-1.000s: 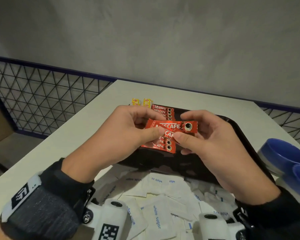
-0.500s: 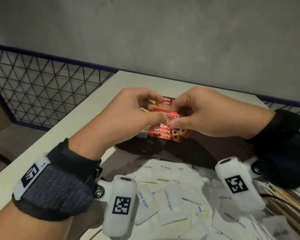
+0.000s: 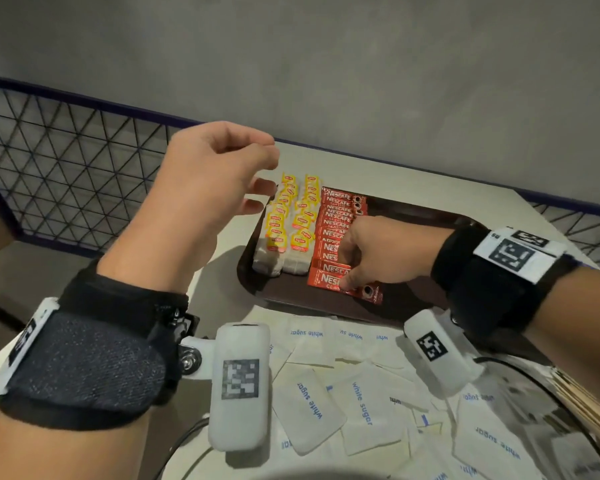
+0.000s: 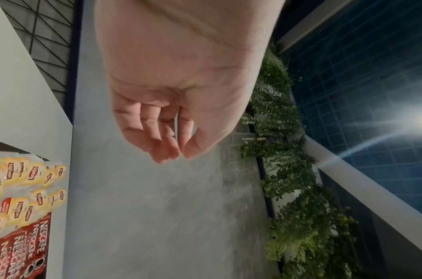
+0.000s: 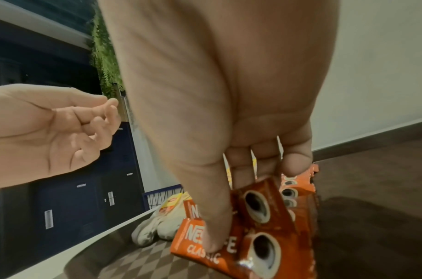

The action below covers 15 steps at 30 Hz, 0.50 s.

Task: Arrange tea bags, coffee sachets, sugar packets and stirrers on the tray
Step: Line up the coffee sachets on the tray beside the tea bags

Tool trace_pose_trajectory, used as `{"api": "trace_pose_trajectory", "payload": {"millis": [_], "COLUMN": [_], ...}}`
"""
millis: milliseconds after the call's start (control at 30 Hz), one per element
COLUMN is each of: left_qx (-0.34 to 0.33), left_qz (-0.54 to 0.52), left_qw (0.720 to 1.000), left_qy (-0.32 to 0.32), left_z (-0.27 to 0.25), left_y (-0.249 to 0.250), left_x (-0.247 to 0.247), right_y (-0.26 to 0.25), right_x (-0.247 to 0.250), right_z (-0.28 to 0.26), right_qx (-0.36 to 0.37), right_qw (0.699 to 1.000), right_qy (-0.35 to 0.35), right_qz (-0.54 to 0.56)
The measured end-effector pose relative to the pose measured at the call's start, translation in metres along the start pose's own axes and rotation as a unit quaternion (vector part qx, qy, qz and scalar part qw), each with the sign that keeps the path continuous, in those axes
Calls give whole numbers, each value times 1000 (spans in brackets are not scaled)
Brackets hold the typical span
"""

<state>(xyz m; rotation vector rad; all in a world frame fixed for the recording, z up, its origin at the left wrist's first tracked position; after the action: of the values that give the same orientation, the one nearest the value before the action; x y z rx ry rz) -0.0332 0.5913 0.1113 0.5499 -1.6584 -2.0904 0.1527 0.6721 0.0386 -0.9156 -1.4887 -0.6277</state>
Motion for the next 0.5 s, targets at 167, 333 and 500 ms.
{"api": "trace_pose_trajectory", "payload": {"millis": [167, 333, 500], "left_qx": [-4, -3, -3], "left_qz": [-16, -24, -22], "left_qw": [1000, 1000, 1000], "left_qy": [3, -5, -5], "left_z": [0, -1, -3], "left_y": [3, 3, 2], "left_x": [1, -2, -3], "right_y": [0, -3, 2], "right_x": [2, 9, 8], "right_z": [1, 1, 3], "right_qx": [8, 23, 16], "right_qw": [1000, 999, 999], "right_qy": [-4, 23, 40], "right_qz": [2, -4, -18]}}
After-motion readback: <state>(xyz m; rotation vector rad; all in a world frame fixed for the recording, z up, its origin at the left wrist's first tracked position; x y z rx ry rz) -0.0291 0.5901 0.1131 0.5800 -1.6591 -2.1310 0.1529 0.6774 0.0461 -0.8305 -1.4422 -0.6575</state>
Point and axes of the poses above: each hand's wrist, its own z-axis towards the middle knuckle, its own x-axis out of the back of the hand, y = z × x, the point moved 9 cm from there along z, towards the middle knuckle, and after that the axes turned 10 degrees about y, right-handed, at the moved point
